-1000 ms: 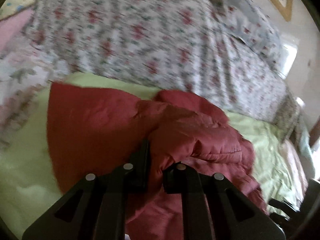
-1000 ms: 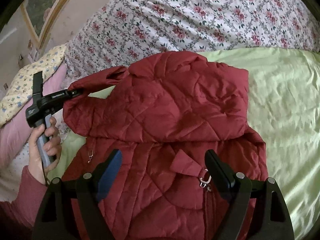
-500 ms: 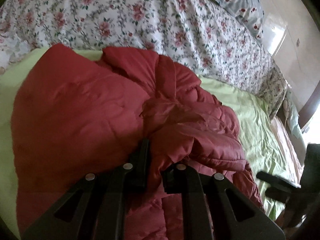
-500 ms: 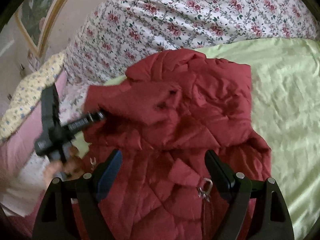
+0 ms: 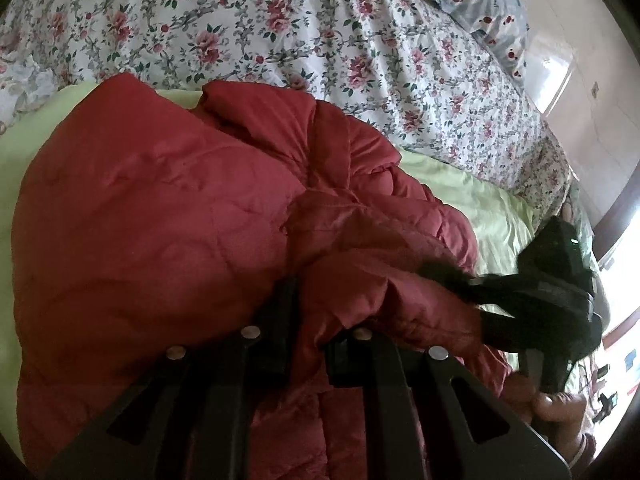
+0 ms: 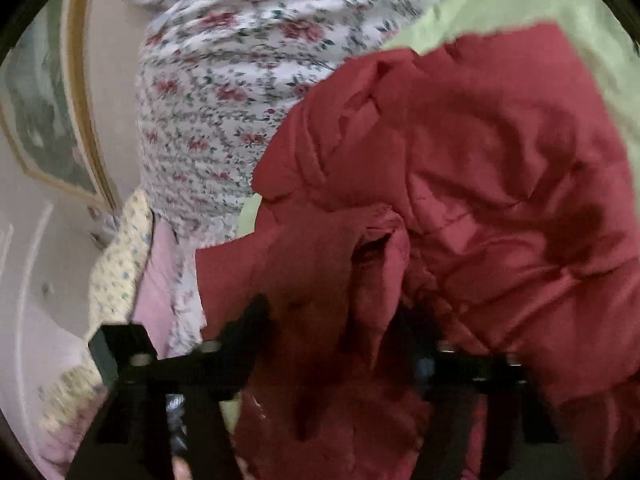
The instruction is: Fold large clothes
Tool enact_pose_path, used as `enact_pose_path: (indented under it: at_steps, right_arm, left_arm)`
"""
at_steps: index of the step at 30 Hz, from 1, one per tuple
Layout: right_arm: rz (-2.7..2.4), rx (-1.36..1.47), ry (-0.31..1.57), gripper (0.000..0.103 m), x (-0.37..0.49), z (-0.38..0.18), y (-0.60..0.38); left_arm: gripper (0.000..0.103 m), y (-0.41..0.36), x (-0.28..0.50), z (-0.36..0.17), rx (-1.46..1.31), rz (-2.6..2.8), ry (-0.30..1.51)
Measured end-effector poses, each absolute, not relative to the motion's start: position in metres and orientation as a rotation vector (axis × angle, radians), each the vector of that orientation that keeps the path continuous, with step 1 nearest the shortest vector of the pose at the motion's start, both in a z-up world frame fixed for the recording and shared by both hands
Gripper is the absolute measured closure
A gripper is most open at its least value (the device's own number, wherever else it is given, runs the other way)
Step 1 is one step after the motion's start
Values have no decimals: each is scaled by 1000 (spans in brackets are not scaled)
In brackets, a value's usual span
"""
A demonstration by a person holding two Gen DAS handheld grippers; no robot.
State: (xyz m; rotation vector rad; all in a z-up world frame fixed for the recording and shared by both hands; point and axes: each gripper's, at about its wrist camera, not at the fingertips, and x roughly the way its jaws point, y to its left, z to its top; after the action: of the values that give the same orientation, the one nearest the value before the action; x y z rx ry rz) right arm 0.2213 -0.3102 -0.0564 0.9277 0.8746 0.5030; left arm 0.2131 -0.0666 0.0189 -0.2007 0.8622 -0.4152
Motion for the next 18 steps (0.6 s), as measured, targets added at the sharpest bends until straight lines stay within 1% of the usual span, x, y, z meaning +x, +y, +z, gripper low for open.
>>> enact_pose_path:
  at_steps: [3,6,8,10,12,13,18]
  right_arm:
    - [500,919,847,89,220,-55,-310]
    - [478,881,818,93,216,-45,-312]
    - [463,853,793,94,213,-37,-314]
    - [439,801,762,95,207,-26,-315]
    - [401,734,726,95,199,-12,-317]
    - [384,715,709,95,196,-7,-320]
    - [274,622,663,96,182,5,-342]
  left_arm:
    - [84,-69,212,16,-156,-423,893]
    - [81,-68,209,13,-140,-457,927]
    - [78,-67,206,12,-129,-483,940]
    - [69,-67,201,14,-114,-508,940]
    - [38,-66,197,17,-100,-513,934]
    - [36,-64,194,19,-96,-516,923]
    - [36,-43,192,32,-88,-476,873]
